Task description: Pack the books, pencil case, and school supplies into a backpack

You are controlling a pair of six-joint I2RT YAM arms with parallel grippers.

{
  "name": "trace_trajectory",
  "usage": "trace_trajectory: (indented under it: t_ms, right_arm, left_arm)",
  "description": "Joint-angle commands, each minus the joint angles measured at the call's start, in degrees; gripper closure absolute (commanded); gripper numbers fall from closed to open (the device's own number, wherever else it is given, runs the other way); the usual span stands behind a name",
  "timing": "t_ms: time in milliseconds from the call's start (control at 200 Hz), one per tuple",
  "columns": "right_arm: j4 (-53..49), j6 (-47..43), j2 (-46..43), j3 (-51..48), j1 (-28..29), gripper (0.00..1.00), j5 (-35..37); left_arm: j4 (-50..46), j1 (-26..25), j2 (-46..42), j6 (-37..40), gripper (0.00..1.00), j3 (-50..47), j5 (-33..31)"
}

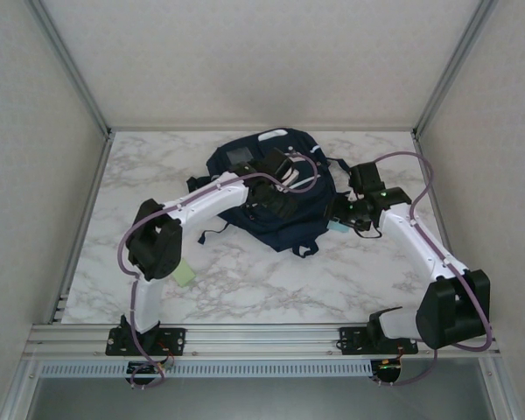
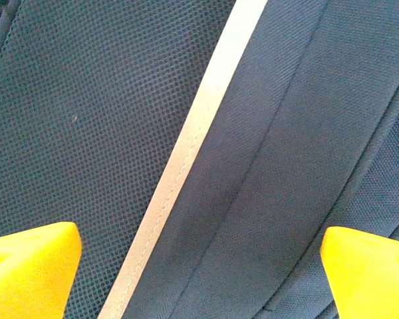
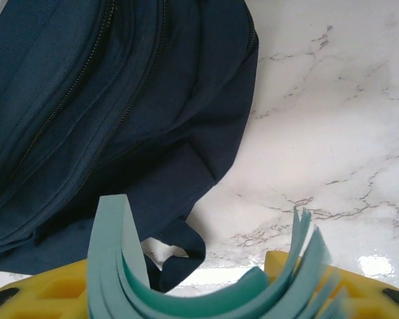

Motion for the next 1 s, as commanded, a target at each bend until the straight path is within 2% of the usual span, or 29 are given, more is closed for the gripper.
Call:
trace_trajectory:
  t_ms: [0, 105, 230, 370, 450, 571, 661, 706, 771, 866, 996]
  right_arm:
    - [-0.5, 0.3, -2.4, -1.2, -0.5, 0.47, -0.5]
    - [-1.1, 0.4, -3.8, -1.9, -0.7, 0.48, 0.1]
    - [-1.3, 0.3, -4.5, -2.1, -1.1, 0.48, 0.1]
    - [-1.7, 0.0, -4.4, -1.6, -1.2, 0.48, -0.2]
    - [-1.8, 0.0, -4.4, -1.6, -1.3, 0.49, -0.4]
    - [-1.6, 0.2, -4.7, -1.7, -1.2, 0.50, -1.1]
    - [-1.1, 0.4, -4.9, -2.0, -1.3, 0.50, -1.9]
    - [-0.9, 0.4, -4.9, -1.9, -1.2, 0.49, -2.3]
    - [-0.3, 0.7, -4.4, -1.6, -1.2, 0.50, -3.5]
    - [1.0, 1.8, -3.4, -0.9, -1.2, 0.50, -5.7]
    - [3.3, 3.7, -1.0, 0.3, -1.2, 0.49, -7.6]
  left_arm:
    - [-2.4, -0.1, 2.1, 0.9, 0.12, 3.7, 0.5]
    - [-2.7, -1.0, 0.1, 0.7, 0.10, 2.5, 6.8]
    - [-2.2, -1.8, -1.3, 0.7, 0.06, 0.7, 9.0]
    - [-2.0, -1.6, 0.7, 1.3, 0.06, 1.1, 5.8]
    - [-1.3, -1.2, 2.0, 1.4, 0.11, 1.4, 4.1]
    - [-0.5, -0.2, 3.8, 1.1, 0.34, 2.8, -1.4]
    - [-1.8, 0.6, 5.0, 1.6, 0.63, 5.1, -4.6]
    - [-2.7, 1.0, 5.6, 2.0, 0.80, 6.1, -4.8]
    - [-4.1, 1.3, 5.6, 2.4, 0.99, 7.5, -4.7]
    - [-6.0, 1.4, 4.4, 2.4, 1.00, 8.8, -2.9]
    - [-8.8, 1.8, 1.6, -0.1, 1.00, 10.7, 3.5]
